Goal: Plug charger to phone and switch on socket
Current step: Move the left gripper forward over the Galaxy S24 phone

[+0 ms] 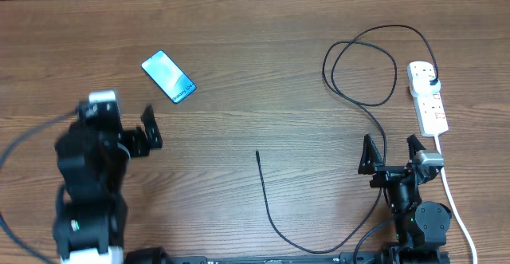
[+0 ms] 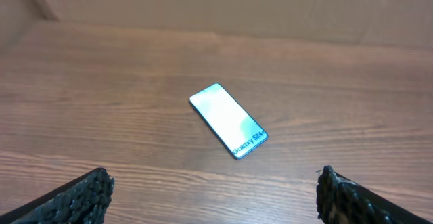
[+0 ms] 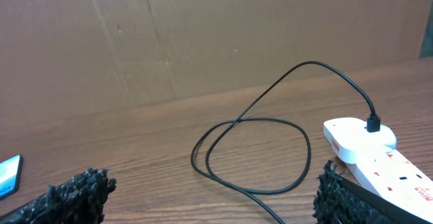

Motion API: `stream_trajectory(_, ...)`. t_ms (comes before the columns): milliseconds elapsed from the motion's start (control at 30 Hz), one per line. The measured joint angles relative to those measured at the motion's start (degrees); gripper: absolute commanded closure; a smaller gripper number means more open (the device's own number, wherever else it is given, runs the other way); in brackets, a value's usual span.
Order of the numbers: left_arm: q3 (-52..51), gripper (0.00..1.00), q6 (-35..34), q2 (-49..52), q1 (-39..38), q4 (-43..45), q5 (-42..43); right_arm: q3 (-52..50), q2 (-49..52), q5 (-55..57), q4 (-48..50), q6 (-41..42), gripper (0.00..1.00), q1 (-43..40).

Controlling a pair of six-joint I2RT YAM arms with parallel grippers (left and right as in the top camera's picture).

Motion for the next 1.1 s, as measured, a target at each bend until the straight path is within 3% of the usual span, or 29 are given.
stream_trajectory(133, 5.16, 0.00, -0.02, 8.04, 0.00, -1.40, 2.91, 0.00, 0.00, 0.02, -0.02, 0.00, 0.00, 0.00)
stream_trajectory(367, 5.42, 0.00, -0.35, 18.80, 0.00, -1.84, 7.43, 0.00, 0.00, 0.02, 0.00, 0.00, 0.00, 0.00)
stream_trajectory(633, 7.89, 0.00, -8.39, 26.56, -0.66, -7.06, 6.34, 0.00, 0.00, 0.00, 0.02, 0.02, 0.00, 0.00)
stream_trajectory(800, 19.12, 0.00, -12.92, 32.35, -1.38, -15.93, 4.04, 0.00, 0.00, -0.02, 0.00, 0.02, 0.00, 0.02)
stream_trajectory(1100, 50.10, 0.00, -18.18, 48.43, -3.08, -35.30, -0.37, 0.00, 0.00, 0.00, 0.00, 0.00, 0.00, 0.00)
